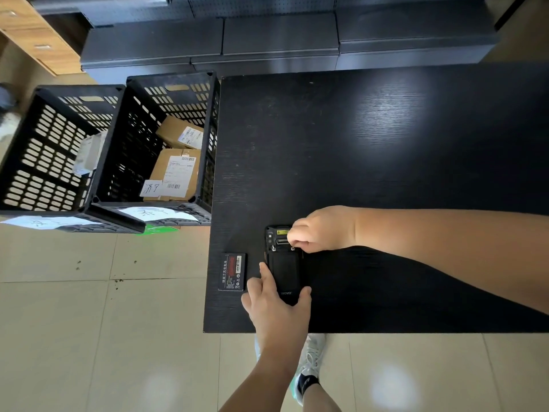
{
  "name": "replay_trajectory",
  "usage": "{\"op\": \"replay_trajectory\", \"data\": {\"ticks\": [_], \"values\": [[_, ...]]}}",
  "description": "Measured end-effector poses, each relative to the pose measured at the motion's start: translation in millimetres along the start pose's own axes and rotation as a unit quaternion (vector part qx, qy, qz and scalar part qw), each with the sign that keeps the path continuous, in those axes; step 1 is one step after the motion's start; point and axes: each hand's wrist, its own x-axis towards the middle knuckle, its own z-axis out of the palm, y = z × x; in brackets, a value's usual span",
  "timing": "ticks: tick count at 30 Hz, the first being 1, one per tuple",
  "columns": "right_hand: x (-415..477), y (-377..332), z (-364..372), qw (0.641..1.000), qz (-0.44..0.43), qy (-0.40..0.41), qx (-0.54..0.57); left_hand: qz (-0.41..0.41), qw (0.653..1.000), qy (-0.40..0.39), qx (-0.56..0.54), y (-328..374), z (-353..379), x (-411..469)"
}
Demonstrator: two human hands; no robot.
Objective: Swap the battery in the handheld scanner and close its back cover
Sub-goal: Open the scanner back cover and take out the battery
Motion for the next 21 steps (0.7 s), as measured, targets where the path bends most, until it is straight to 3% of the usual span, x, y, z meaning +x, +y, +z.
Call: {"op": "replay_trajectory", "data": {"ticks": [8,11,13,16,18,21], "values": [[-4.0,-7.6,2.9,0.998,0.051,-0.005,0.021,0.005,1.0,0.0,0.008,0.8,-0.3,1.0],[-9.9,-16.8,10.5,0.987,0.128,0.034,0.095,-0.005,1.0,-0.013,0.012,3.4,-4.2,0.4],[-15.8,-28.4,22.3,0.954,0.212,0.093,0.192,-0.015,0.999,-0.029,0.003,5.8,-8.4,0.8],[-24.7,-55.9,47.6,0.866,0.323,0.212,0.318,-0.016,0.998,-0.057,-0.009,6.7,-16.2,0.2],[-25.1,-75.7,59.1,0.831,0.36,0.228,0.358,0.003,0.998,-0.063,-0.025,5.3,-24.2,3.0],[-17.3,-96.9,64.6,0.807,0.385,0.22,0.39,0.037,0.994,-0.096,-0.032,3.3,-38.1,14.7]]}}
